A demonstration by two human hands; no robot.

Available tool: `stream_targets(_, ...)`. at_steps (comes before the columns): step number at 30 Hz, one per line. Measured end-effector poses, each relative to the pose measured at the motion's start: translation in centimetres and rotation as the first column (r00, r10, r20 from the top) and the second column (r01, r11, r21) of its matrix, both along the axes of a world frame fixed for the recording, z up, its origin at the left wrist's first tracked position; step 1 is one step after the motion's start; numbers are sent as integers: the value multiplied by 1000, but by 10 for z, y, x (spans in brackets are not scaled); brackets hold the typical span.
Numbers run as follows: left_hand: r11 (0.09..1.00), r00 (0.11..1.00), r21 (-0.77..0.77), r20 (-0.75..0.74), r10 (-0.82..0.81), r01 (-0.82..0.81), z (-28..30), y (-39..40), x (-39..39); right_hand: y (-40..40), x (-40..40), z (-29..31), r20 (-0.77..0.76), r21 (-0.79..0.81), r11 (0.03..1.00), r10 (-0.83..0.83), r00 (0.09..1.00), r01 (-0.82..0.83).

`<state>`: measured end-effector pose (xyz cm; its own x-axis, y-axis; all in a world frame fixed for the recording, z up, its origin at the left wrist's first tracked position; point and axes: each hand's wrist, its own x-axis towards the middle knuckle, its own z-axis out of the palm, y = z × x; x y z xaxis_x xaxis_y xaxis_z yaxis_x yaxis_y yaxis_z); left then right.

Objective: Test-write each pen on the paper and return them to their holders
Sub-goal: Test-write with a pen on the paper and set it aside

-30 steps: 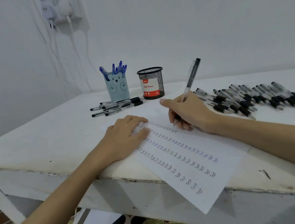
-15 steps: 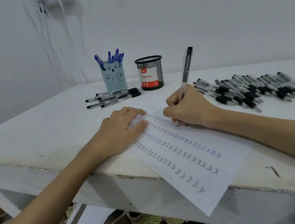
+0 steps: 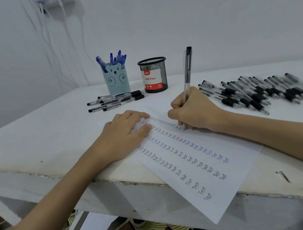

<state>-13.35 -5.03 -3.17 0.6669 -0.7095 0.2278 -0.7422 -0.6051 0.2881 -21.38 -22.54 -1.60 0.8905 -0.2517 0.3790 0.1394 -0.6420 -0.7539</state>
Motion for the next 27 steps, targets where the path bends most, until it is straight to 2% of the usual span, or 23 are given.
stream_targets(17,1000,1000,-10,-1,-10,10,0,1,1,2,0,1,-3,-34,999,-34,999,34)
stream_targets(27,1000,1000,-5,-2,-4,4,0,0,0,1,0,1,-1,6,999,-50,999,50)
